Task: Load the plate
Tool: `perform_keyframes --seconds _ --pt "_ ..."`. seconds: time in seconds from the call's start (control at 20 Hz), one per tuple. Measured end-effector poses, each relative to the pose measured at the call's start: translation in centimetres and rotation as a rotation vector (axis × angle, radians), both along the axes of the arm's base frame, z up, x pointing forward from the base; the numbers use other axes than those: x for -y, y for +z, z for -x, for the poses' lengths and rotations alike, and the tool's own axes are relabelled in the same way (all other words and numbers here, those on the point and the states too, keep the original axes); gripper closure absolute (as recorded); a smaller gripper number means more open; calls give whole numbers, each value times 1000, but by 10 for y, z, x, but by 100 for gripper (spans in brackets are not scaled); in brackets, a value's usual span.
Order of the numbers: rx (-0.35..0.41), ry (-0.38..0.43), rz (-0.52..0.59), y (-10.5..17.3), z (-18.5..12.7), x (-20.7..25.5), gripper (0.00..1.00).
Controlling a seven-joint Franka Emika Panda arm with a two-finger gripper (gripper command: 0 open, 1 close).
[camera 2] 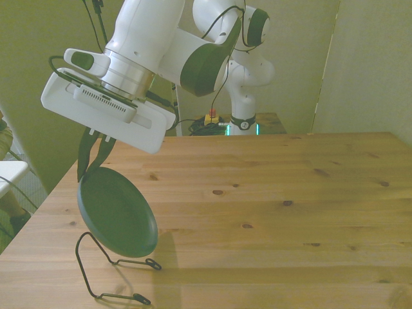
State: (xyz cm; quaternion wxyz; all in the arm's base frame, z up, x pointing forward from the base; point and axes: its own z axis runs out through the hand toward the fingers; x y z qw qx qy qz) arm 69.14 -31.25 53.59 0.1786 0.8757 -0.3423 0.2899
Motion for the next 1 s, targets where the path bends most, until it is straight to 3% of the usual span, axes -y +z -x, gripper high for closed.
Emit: perform_keyframes --seconds 0.35,1.0 --pt "1 33 107 -3 -15 -14 100" --pt "5 46 207 -18 -32 -25 100"
